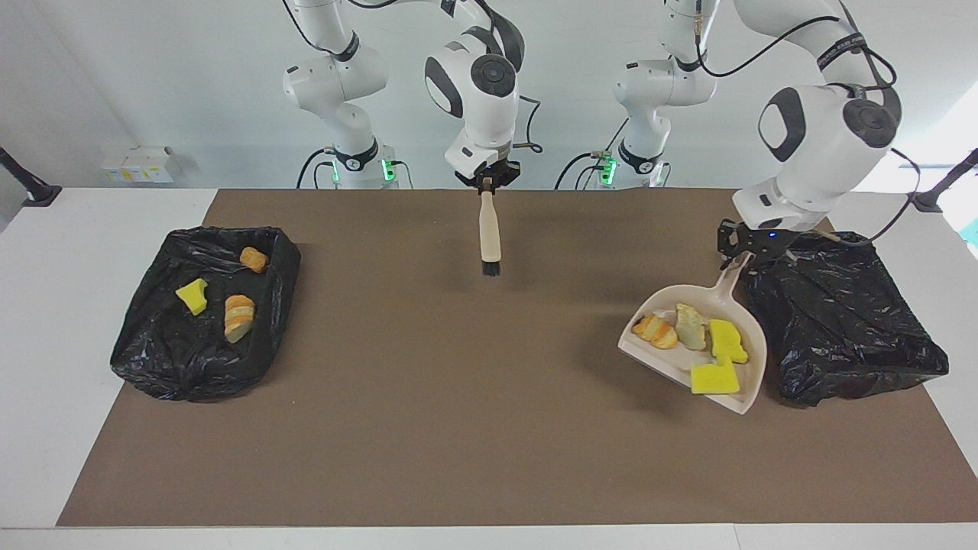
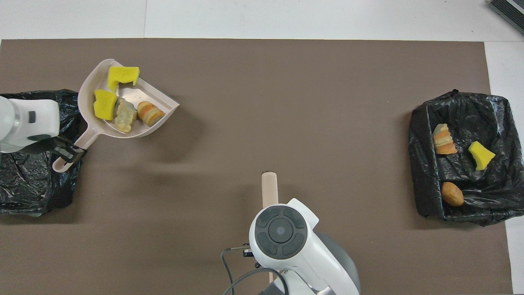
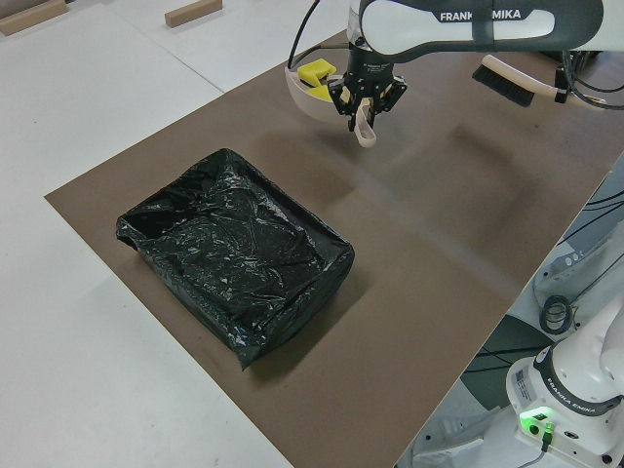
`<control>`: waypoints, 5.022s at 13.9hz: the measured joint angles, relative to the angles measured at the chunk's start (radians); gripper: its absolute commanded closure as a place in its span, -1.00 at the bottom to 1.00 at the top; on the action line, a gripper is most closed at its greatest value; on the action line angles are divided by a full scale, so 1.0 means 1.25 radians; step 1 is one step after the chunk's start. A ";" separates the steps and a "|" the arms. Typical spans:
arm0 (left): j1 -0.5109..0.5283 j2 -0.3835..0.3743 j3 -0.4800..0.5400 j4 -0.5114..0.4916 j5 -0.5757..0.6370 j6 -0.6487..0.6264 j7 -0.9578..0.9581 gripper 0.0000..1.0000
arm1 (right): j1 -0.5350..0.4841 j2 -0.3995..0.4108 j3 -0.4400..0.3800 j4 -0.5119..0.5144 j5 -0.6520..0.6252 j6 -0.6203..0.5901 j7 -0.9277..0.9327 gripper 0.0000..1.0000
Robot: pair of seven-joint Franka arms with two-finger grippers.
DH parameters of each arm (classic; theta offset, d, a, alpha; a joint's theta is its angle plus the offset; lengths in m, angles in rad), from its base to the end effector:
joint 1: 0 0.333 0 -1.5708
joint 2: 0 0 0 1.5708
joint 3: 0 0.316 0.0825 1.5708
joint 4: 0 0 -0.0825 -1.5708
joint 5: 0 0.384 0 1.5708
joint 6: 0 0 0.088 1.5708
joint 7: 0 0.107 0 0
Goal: Sweep and dump trash in bin
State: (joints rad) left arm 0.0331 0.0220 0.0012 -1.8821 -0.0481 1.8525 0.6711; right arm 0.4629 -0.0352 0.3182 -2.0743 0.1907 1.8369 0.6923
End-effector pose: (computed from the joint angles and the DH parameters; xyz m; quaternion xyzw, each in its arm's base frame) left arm 0.5615 0.0155 0.4881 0.9514 -0.3059 -0.0163 0.0304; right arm 0.3556 0.3753 0.4297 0.9913 0.0091 -0.1309 0.0062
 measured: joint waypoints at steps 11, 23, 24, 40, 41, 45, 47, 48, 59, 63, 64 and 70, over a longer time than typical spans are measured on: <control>0.369 0.022 0.008 0.070 0.022 -0.055 0.273 1.00 | 0.091 0.125 -0.001 -0.049 0.003 0.192 0.059 1.00; 0.340 0.113 -0.021 0.212 0.420 -0.127 0.538 1.00 | 0.090 0.137 -0.004 -0.008 0.002 0.137 0.060 -1.00; 0.322 0.113 -0.022 0.214 0.462 -0.127 0.541 1.00 | 0.087 0.136 -0.005 0.010 0.001 0.108 0.060 -1.00; 0.118 0.114 -0.027 0.259 0.864 -0.089 0.542 1.00 | -0.206 0.081 -0.026 0.356 -0.192 -0.228 -0.335 -1.00; 0.114 0.114 -0.027 0.270 0.867 -0.087 0.543 1.00 | -0.239 0.080 -0.031 0.369 -0.202 -0.237 -0.394 -1.00; 0.098 0.115 -0.028 0.279 0.867 -0.082 0.516 1.00 | -0.347 0.079 -0.047 0.394 -0.236 -0.247 -0.506 -1.00; 0.090 0.115 -0.027 0.279 0.866 -0.082 0.502 1.00 | -0.372 0.075 -0.054 0.402 -0.268 -0.247 -0.506 -1.00; 0.085 0.114 -0.027 0.280 0.856 -0.082 0.488 1.00 | -0.381 0.072 -0.066 0.409 -0.271 -0.247 -0.506 -1.00; 0.042 0.109 -0.034 0.289 0.413 -0.164 0.163 1.00 | -0.415 0.066 -0.188 0.446 -0.222 -0.247 -0.541 -1.00; -0.047 0.081 -0.054 0.278 0.267 -0.258 -0.081 1.00 | -0.427 0.061 -0.190 0.436 -0.209 -0.238 -0.538 -1.00; -0.068 0.073 -0.055 0.265 0.237 -0.263 -0.145 1.00 | -0.431 0.057 -0.191 0.429 -0.209 -0.232 -0.538 -1.00; -0.248 0.072 -0.058 0.199 0.101 -0.200 -0.437 1.00 | -0.450 0.044 -0.191 0.404 -0.205 -0.214 -0.538 -1.00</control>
State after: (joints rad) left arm -0.2766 0.1121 -0.0710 -1.6337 0.0775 1.6024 0.1246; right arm -0.0999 0.0197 0.0790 -1.5688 -0.0654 1.5688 0.0198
